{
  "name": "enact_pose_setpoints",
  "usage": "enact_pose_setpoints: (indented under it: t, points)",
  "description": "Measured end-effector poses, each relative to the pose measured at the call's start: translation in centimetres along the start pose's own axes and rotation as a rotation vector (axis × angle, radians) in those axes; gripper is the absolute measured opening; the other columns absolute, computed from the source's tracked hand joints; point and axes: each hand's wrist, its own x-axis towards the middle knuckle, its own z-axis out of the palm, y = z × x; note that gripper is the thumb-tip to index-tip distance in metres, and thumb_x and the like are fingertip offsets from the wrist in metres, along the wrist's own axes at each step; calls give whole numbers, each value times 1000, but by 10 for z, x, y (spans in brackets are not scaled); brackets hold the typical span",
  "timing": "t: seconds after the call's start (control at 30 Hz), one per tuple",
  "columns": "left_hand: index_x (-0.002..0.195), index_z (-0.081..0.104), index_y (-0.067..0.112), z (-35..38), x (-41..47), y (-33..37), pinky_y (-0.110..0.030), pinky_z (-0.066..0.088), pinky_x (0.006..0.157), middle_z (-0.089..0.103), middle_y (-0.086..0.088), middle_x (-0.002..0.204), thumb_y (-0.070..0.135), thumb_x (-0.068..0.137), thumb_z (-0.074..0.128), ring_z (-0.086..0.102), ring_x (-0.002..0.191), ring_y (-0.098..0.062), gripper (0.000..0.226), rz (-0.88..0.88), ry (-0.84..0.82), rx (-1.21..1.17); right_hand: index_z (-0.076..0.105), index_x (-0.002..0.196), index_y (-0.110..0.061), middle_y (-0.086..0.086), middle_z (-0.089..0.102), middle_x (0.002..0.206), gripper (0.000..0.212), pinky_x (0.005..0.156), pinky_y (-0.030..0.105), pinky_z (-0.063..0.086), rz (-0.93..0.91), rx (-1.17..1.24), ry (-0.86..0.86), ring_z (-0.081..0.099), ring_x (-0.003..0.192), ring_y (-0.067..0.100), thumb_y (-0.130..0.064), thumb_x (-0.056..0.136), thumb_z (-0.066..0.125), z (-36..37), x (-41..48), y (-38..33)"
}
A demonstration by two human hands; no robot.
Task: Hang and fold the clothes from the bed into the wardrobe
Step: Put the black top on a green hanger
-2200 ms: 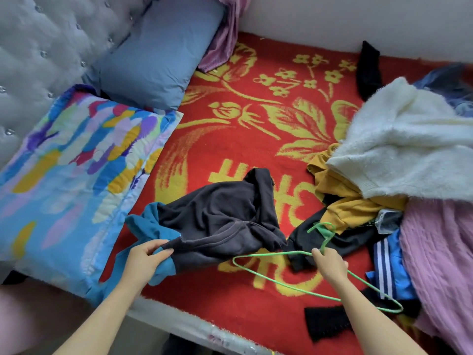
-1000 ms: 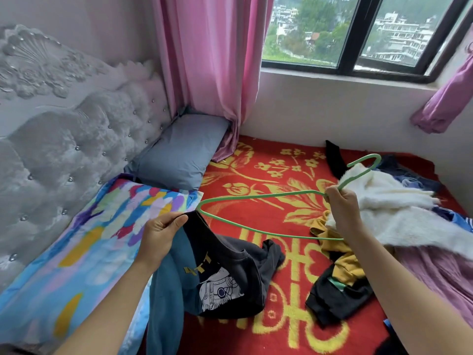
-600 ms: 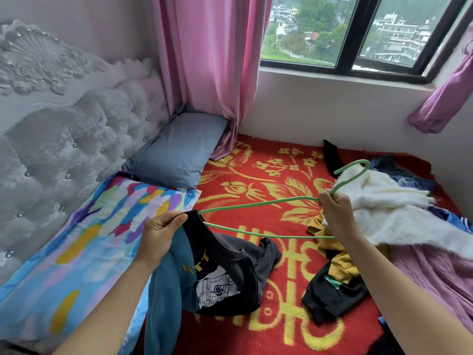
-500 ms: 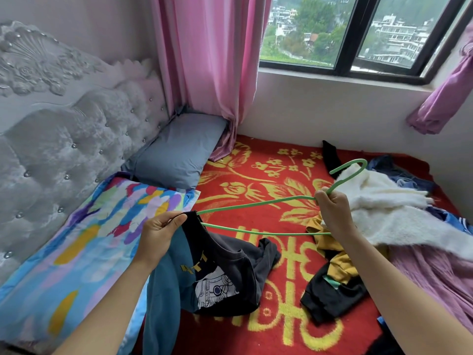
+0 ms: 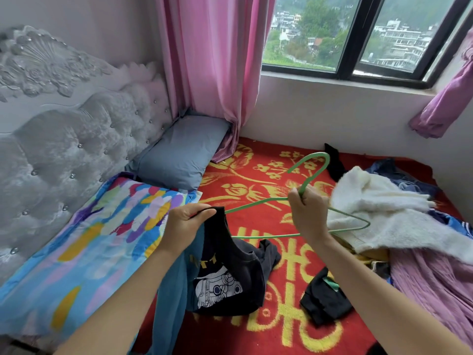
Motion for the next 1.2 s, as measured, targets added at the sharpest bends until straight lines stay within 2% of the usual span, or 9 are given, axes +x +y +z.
enact_pose_setpoints:
  t: [0.33, 0.43, 0.6, 0.7, 0.77, 0.87, 0.93, 1.03, 1.2]
  points:
    - [89, 76, 6, 32, 14, 37, -14, 46, 66, 68, 8, 76, 17, 79, 73, 60, 70, 9, 16, 179, -234, 86, 30, 53, -17, -4, 37, 55, 31, 76, 34, 25, 289, 128, -173, 35, 58, 16, -34, 79, 32, 46, -36, -10]
    - [96, 75, 11, 28, 19, 38, -21, 47, 71, 72, 5, 86, 42, 77, 69, 63, 79, -3, 36, 176, -353, 262, 33, 53, -16, -5, 37, 51, 39, 78, 38, 29, 363, 228, -170, 34, 55, 16, -29, 89, 42, 43, -31, -6]
    - [101, 74, 15, 23, 22, 38, -29, 48, 72, 73, 1, 94, 46, 79, 63, 67, 88, -16, 40, 258, -266, 386, 32, 48, -19, -13, 37, 35, 48, 80, 40, 26, 453, 355, -158, 35, 52, 15, -20, 94, 44, 44, -28, -8]
    - [95, 75, 19, 24, 25, 44, -33, 49, 66, 73, 5, 86, 61, 72, 46, 65, 79, -12, 56, 287, -278, 372, 40, 54, -14, -10, 45, 50, 45, 80, 40, 28, 458, 380, -203, 43, 58, 19, -37, 93, 40, 49, -30, -22]
    - [92, 76, 19, 19, 28, 43, -31, 48, 64, 73, 7, 83, 60, 72, 45, 61, 76, -7, 55, 299, -286, 362, 49, 72, -12, -1, 51, 70, 42, 83, 42, 36, 420, 414, -285, 51, 71, 21, -45, 93, 37, 44, -26, -28]
    - [93, 76, 13, 7, 34, 38, -27, 48, 65, 67, 22, 78, 44, 75, 64, 59, 76, 3, 37, 283, -274, 315, 45, 96, -18, -2, 50, 91, 12, 76, 21, 39, 267, 424, -427, 47, 82, 7, -30, 97, 45, 25, -13, -29]
    - [95, 75, 11, -3, 42, 38, -18, 48, 68, 62, 34, 70, 19, 78, 73, 59, 72, 10, 19, 223, -229, 229, 49, 99, -13, 0, 49, 101, 9, 82, 10, 35, -49, 228, -209, 45, 90, 4, -19, 92, 51, 12, -13, -20]
    - [102, 68, 16, -22, 57, 49, -7, 46, 73, 60, 40, 68, 1, 78, 71, 60, 74, 15, 28, 176, -140, 123, 51, 88, -9, 3, 55, 85, 7, 83, 6, 34, -386, 74, -23, 45, 85, 2, -9, 82, 47, 11, -38, 12]
    - [81, 69, 39, -43, 67, 67, -5, 45, 74, 63, 36, 68, 2, 81, 68, 61, 73, 15, 37, 165, -93, 55, 61, 94, -11, -15, 50, 92, 20, 77, 10, 34, -15, -19, -336, 45, 88, -4, -10, 79, 48, 20, -67, 59]
